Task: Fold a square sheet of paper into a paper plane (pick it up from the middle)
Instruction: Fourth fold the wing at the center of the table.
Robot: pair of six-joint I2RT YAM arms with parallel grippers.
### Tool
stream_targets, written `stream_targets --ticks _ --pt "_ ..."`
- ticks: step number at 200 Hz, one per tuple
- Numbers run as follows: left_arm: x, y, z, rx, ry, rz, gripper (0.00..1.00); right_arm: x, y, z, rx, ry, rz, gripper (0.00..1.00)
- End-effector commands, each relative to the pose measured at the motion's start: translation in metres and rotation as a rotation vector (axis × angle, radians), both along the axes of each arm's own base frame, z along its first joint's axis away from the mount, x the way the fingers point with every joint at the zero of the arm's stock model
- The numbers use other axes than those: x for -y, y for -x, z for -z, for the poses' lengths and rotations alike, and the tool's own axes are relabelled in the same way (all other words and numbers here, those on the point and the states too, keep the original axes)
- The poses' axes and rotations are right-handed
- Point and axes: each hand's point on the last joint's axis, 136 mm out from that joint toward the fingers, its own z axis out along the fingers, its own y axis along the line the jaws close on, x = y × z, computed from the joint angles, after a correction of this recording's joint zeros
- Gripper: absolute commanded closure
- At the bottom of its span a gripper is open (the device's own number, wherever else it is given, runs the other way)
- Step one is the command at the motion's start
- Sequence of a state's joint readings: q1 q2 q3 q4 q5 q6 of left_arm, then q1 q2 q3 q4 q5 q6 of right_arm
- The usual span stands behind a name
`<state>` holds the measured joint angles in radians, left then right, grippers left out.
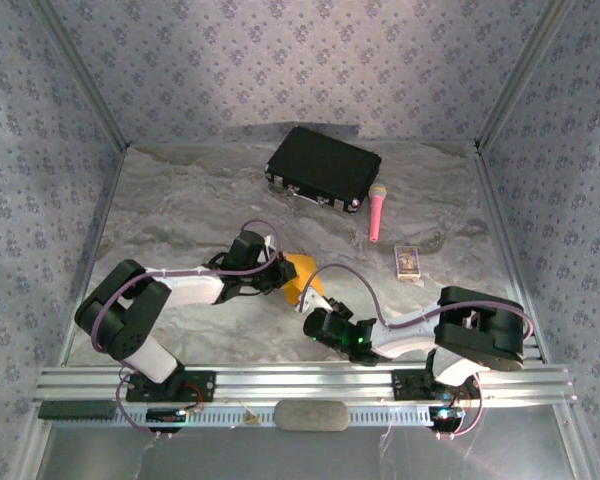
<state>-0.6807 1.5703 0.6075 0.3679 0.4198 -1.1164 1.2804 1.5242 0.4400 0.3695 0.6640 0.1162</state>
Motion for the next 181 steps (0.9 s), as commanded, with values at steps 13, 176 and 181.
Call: stream_targets --ticks 13,176,181 --pt "0.0054 -0.0044 -0.0165 0.036 0.027 0.016 0.99 0.0017 -0.0009 -0.0008 -0.010 -0.032 0.014 0.80" --pt "0.0052 -0.0041 -0.0148 0.031 0.026 0.014 0.99 0.0010 -0.0007 0.0026 -0.040 -0.020 0.015 0.85" --pt "0.0050 -0.0042 -0.0147 0.033 0.024 0.015 0.99 0.0009 -0.0010 0.0024 -0.040 -0.021 0.016 0.85"
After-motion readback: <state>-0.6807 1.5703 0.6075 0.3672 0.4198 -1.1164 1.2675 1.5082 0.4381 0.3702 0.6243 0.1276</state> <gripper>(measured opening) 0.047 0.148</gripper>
